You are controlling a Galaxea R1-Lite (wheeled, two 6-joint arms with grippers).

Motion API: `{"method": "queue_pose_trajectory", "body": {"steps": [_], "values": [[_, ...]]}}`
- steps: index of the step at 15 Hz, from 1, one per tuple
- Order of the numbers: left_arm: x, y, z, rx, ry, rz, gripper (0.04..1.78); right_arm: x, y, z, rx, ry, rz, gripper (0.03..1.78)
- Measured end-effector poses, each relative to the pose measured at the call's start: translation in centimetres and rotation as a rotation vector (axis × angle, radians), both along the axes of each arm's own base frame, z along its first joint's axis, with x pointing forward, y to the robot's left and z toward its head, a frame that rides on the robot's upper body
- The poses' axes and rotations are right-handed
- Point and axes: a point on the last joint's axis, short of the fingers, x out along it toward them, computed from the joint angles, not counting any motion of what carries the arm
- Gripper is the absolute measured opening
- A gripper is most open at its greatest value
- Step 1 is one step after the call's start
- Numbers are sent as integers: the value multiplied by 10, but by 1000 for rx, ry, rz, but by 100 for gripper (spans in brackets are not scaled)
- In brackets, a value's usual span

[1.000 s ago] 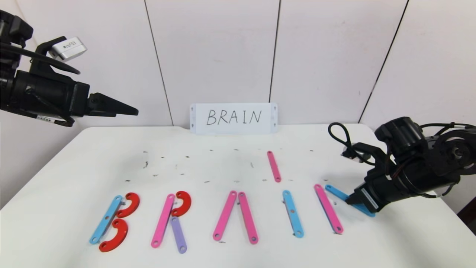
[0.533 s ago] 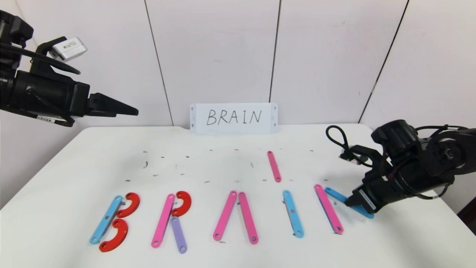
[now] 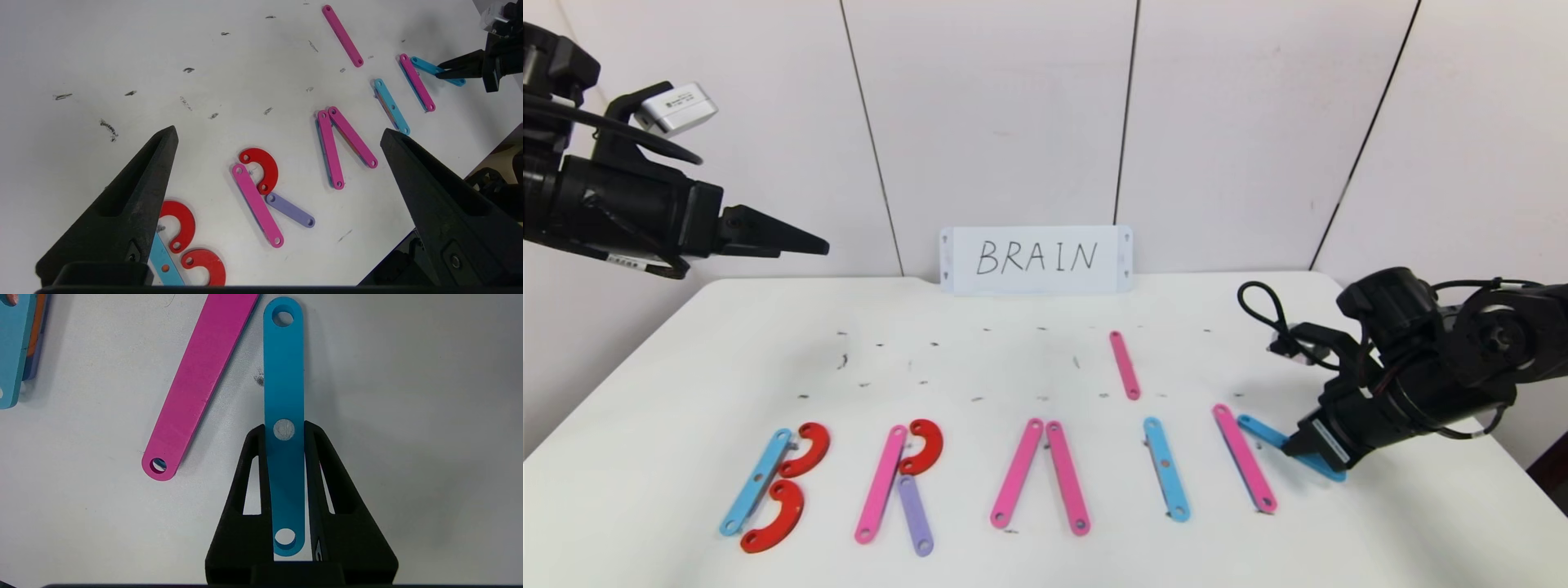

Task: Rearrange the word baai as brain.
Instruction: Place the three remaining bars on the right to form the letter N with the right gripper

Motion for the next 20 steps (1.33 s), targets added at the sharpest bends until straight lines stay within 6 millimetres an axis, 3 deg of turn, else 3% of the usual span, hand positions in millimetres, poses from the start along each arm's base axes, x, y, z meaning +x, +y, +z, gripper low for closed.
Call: {"method": "queue_pose_trajectory", "body": {"steps": [20], "values": [[0, 0, 0, 0, 0, 2, 174, 6, 1, -11, 7, 28, 28, 27]]}}
